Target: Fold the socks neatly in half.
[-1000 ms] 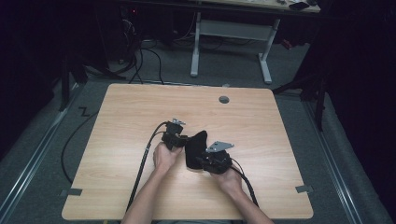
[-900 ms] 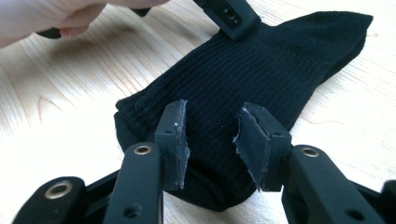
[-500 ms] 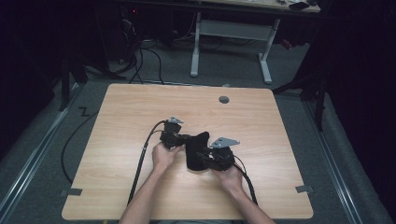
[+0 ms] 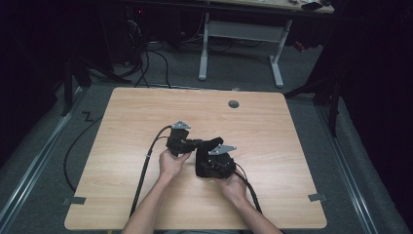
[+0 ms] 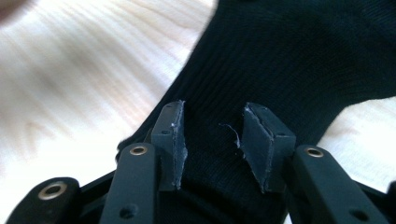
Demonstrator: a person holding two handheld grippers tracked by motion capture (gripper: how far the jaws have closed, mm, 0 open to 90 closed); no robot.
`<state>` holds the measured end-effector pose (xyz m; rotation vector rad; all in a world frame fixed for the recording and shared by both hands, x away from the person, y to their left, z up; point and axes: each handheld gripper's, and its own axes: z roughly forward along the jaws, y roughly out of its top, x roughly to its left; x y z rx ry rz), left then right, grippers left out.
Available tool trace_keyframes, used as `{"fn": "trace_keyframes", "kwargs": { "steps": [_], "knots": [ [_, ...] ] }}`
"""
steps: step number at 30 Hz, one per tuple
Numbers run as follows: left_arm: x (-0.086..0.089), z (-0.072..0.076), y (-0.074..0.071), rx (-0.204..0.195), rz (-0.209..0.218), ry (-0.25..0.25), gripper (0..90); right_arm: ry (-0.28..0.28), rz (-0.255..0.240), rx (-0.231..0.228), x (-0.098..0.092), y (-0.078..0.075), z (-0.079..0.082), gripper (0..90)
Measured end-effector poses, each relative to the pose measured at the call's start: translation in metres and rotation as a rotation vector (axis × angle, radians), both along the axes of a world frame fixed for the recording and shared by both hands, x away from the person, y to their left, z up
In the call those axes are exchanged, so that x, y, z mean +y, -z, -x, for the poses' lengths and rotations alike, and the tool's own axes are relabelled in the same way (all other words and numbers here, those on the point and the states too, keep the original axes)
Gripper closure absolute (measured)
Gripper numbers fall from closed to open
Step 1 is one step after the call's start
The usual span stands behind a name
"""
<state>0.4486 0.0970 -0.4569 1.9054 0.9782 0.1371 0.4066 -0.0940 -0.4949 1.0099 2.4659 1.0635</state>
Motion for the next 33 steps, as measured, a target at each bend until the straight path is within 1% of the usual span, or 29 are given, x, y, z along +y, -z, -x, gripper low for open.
{"fn": "trace_keyframes", "kwargs": {
  "steps": [1, 3, 4, 6, 7, 9, 11, 13, 14, 15, 16, 17, 18, 20, 21, 23, 24, 25, 27, 29, 31, 33],
  "knots": [
    [0.0, 0.002, -0.002, -0.009, -0.007, 0.007, 85.1, -0.001, 0.015, -0.013, 0.001, 0.0, -0.003, 59.3],
    [0.0, 0.008, -0.007, -0.026, -0.023, 0.024, 85.2, 0.003, 0.02, -0.031, 0.003, 0.001, -0.007, 59.8],
    [0.0, 0.01, -0.008, -0.03, -0.036, 0.027, 85.2, 0.005, 0.019, -0.039, 0.003, 0.002, -0.01, 60.4],
    [0.001, 0.011, -0.008, -0.03, -0.047, 0.023, 85.3, 0.01, 0.023, -0.046, 0.005, 0.002, -0.014, 60.9],
    [0.001, 0.011, -0.007, -0.028, -0.041, 0.019, 85.2, 0.009, 0.03, -0.055, 0.007, 0.002, -0.017, 60.9],
    [0.002, 0.008, -0.006, -0.026, -0.031, 0.005, 85.2, 0.012, 0.029, -0.065, 0.009, 0.003, -0.02, 60.9],
    [0.005, 0.004, -0.004, -0.022, -0.007, -0.013, 85.2, 0.013, 0.008, -0.058, 0.007, 0.003, -0.021, 60.3],
    [0.006, 0.002, -0.003, -0.023, 0.003, -0.026, 85.2, 0.007, -0.018, -0.044, 0.003, 0.0, -0.019, 56.7],
    [0.007, 0.001, -0.002, -0.022, 0.01, -0.032, 85.2, 0.003, -0.036, -0.047, 0.0, -0.003, -0.016, 56.2],
    [0.008, 0.001, -0.001, -0.021, 0.008, -0.032, 85.2, 0.003, -0.064, -0.056, -0.005, -0.009, -0.009, 55.3],
    [0.008, 0.0, -0.001, -0.022, 0.01, -0.032, 85.2, -0.006, -0.074, -0.072, -0.008, -0.012, -0.005, 54.7],
    [0.008, 0.0, 0.0, -0.024, 0.015, -0.03, 85.2, -0.011, -0.083, -0.076, -0.011, -0.016, 0.0, 53.5],
    [0.008, 0.0, 0.0, -0.025, 0.019, -0.028, 85.2, -0.014, -0.083, -0.069, -0.015, -0.018, 0.005, 52.2],
    [0.007, 0.0, 0.0, -0.034, 0.027, -0.016, 85.2, -0.015, -0.072, -0.068, -0.018, -0.018, 0.009, 51.7],
    [0.006, 0.0, 0.001, -0.037, 0.03, -0.012, 85.2, -0.008, -0.058, -0.063, -0.019, -0.015, 0.01, 51.2],
    [0.006, 0.001, 0.0, -0.042, 0.026, 0.001, 85.2, 0.001, -0.037, -0.043, -0.019, -0.008, 0.007, 50.7],
    [0.006, 0.002, 0.0, -0.045, 0.026, 0.005, 85.2, 0.003, -0.016, -0.04, -0.017, -0.003, 0.005, 50.3],
    [0.006, 0.003, 0.0, -0.049, 0.027, 0.012, 85.2, 0.003, -0.008, -0.041, -0.016, 0.0, 0.004, 50.1],
    [0.006, 0.007, -0.002, -0.056, 0.024, 0.027, 85.2, 0.012, 0.01, -0.073, -0.012, 0.004, 0.005, 50.1],
    [0.003, 0.012, -0.004, -0.07, 0.004, 0.036, 85.1, 0.024, 0.012, -0.079, -0.01, 0.006, 0.004, 50.2],
    [0.0, 0.018, -0.005, -0.075, -0.001, 0.045, 85.1, 0.035, 0.01, -0.082, -0.009, 0.007, 0.002, 50.3],
    [0.001, 0.024, -0.002, -0.073, -0.003, 0.05, 85.0, 0.037, 0.016, -0.089, -0.008, 0.007, 0.0, 50.5]
  ]
}}
